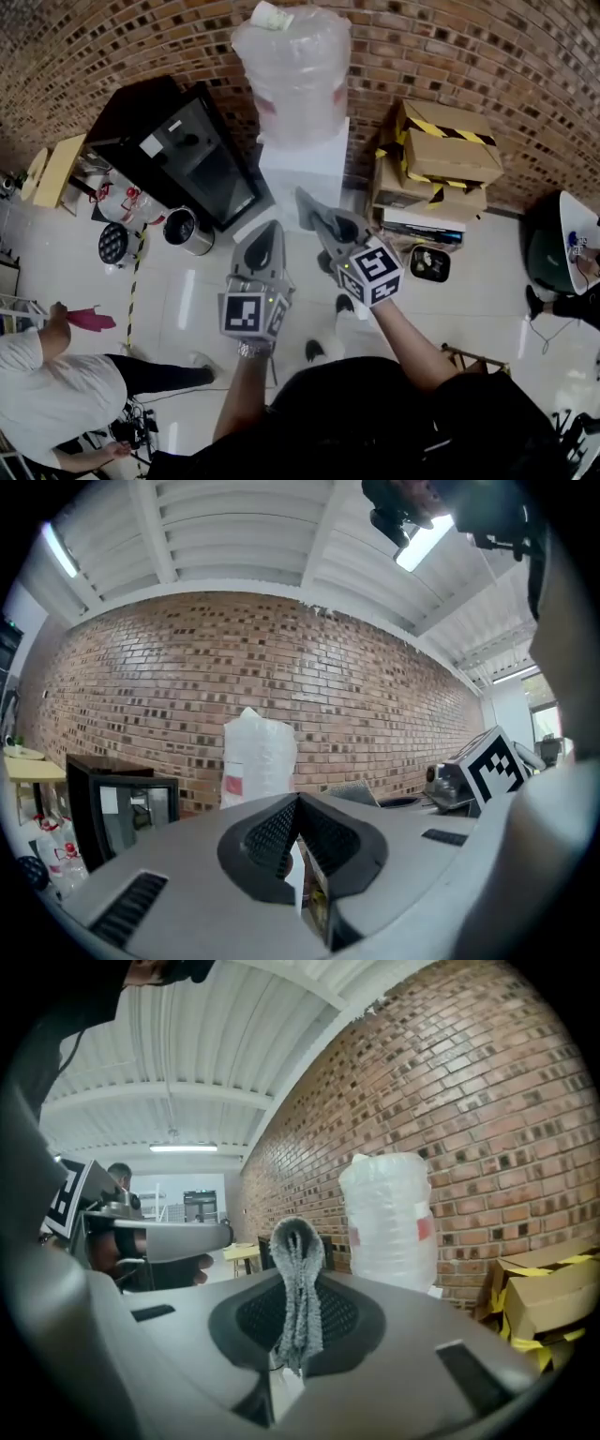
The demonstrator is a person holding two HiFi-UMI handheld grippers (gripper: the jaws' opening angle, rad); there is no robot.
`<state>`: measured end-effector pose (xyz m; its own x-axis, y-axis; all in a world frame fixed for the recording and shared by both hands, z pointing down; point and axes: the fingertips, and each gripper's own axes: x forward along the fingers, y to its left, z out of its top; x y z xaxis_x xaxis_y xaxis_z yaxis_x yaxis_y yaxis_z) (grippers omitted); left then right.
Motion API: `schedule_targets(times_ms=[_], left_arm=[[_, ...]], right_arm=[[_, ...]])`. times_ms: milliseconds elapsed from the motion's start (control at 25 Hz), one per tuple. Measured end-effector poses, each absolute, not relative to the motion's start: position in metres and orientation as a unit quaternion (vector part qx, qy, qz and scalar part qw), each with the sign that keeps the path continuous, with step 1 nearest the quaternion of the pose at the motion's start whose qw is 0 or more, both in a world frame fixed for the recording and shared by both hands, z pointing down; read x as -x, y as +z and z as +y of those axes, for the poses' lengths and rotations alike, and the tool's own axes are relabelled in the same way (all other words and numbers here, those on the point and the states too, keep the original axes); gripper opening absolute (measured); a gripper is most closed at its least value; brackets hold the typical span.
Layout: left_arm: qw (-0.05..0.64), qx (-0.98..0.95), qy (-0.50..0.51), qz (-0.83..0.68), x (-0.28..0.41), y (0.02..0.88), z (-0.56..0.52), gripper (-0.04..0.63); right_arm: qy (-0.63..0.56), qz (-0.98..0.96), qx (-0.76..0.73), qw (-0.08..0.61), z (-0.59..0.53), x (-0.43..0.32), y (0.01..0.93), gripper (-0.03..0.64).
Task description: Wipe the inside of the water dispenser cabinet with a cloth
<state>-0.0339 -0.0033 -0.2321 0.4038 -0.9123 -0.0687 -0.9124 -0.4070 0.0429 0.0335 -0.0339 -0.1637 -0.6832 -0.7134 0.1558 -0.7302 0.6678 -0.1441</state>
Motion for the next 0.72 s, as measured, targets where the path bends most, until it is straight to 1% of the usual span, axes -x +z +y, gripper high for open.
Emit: schedule_targets(times_ms=[160, 280, 520, 720], left_arm=[[0.002, 0.847, 0.048, 0.530, 0.048, -0.236, 0.028, 0.002], [-0.005, 0.853, 0.049, 0.519, 0.054, -0.232, 0.054, 0.002], [-0.007, 0.858, 0.050, 0.511, 0.051, -0.237, 0.089, 0.002], [0.000, 0.851, 0.052, 0.523, 0.050, -0.242, 0.101, 0.002]], right_arm=[[0.110, -0.900, -0.420, 0.034, 0.006, -0.028, -0.170, 0.025], [0.102, -0.898, -0.426, 0.046, 0.041, -0.020, -0.172, 0.025], [0.099, -0.901, -0.418, 0.049, 0.086, -0.010, -0.183, 0.025], [0.110, -0.901, -0.418, 0.023, 0.099, -0.008, -0.183, 0.025]])
